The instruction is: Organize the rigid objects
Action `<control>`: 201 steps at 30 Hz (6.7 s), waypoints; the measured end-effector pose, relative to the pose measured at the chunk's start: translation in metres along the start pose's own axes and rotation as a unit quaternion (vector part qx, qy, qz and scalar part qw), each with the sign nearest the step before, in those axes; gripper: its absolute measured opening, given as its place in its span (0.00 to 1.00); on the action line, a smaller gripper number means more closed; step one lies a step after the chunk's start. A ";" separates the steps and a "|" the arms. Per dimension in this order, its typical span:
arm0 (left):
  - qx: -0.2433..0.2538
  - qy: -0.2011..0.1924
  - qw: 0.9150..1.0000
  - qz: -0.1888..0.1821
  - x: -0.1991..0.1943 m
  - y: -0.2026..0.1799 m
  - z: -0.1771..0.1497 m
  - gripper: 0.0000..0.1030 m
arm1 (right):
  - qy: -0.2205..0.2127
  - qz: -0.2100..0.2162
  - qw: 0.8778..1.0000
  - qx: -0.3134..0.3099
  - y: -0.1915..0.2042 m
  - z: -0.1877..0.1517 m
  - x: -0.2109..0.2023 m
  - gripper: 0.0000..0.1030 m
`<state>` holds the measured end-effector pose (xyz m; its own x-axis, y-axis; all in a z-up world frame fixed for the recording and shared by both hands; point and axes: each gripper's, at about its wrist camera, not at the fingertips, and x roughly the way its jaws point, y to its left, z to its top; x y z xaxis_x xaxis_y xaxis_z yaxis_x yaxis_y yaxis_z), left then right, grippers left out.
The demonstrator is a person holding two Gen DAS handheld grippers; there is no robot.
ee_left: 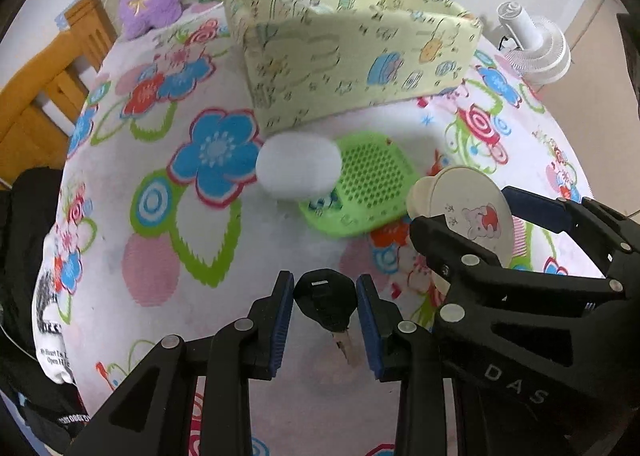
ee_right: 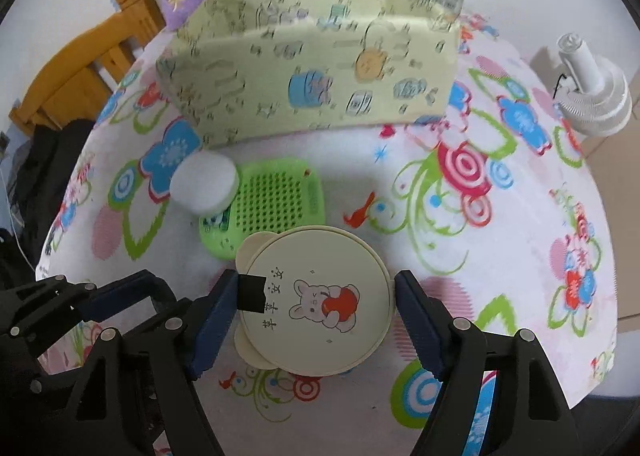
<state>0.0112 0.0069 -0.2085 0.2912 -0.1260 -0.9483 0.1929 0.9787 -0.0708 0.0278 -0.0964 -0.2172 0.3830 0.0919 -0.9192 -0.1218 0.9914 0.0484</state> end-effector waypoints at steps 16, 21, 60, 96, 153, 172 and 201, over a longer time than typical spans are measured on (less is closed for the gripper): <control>0.022 -0.031 0.999 0.014 -0.043 -0.022 0.035 0.31 | -0.037 0.024 0.999 0.024 -0.014 0.032 -0.050 0.77; 0.016 -0.039 0.999 0.012 -0.057 -0.026 0.042 0.31 | -0.041 0.017 0.999 0.021 -0.015 0.041 -0.066 0.77; -0.016 -0.094 0.995 0.028 -0.091 -0.050 0.108 0.31 | -0.076 0.035 0.996 -0.017 -0.043 0.110 -0.104 0.77; -0.047 -0.075 0.994 0.059 -0.013 -0.007 0.195 0.31 | -0.027 0.062 0.997 -0.033 -0.044 0.207 -0.015 0.77; -0.057 -0.016 0.997 0.039 0.021 0.014 0.198 0.87 | 0.018 0.067 0.995 -0.067 -0.024 0.230 0.063 0.85; -0.038 -0.043 0.997 0.047 -0.017 -0.004 0.183 0.89 | -0.009 0.053 0.998 -0.045 -0.035 0.209 0.014 0.88; -0.021 -0.073 0.996 0.043 -0.072 -0.025 0.138 0.93 | -0.064 0.038 0.997 -0.005 -0.044 0.162 -0.064 0.88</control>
<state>0.1143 -0.0312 -0.0955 0.4385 -0.0611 -0.8967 0.1236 0.9923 -0.0072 0.1574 -0.1307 -0.0972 0.4854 0.1781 -0.8560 -0.1643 0.9802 0.1107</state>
